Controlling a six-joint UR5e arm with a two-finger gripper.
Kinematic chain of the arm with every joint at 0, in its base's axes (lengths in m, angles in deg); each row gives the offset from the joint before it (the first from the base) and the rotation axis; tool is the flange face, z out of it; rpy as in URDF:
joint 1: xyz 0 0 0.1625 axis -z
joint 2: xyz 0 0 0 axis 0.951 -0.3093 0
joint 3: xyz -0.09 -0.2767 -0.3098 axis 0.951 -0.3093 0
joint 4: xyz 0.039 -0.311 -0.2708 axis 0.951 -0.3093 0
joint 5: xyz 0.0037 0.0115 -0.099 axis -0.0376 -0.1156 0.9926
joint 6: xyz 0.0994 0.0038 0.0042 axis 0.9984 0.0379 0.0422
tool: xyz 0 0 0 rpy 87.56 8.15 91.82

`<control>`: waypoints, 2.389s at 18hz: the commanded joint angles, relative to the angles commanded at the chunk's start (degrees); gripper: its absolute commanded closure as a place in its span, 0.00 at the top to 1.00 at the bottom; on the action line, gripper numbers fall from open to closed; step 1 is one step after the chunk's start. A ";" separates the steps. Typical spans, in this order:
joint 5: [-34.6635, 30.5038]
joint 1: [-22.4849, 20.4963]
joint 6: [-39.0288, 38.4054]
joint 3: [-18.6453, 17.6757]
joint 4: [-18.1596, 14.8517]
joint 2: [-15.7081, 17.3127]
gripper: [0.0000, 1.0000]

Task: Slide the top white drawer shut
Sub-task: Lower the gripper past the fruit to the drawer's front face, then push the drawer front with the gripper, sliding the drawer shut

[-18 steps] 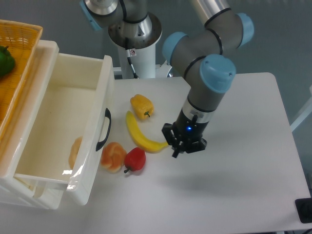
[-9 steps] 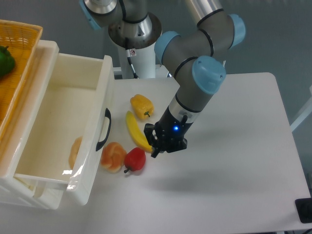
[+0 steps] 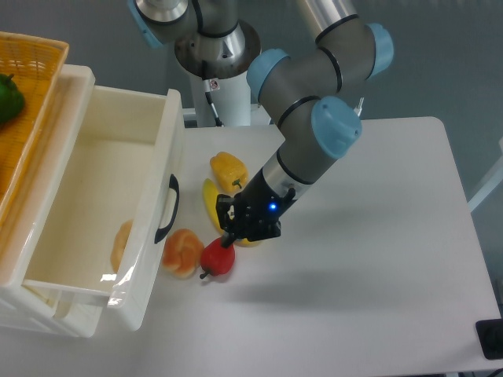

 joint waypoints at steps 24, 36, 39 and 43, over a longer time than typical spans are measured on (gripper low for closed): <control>4.31 2.73 0.09 0.18 -11.79 3.34 0.00; 4.31 5.36 -0.44 0.00 -12.32 4.13 0.00; 4.22 6.15 -0.62 0.00 -12.05 4.13 0.00; 4.22 6.86 -0.70 -0.18 -11.88 4.04 0.00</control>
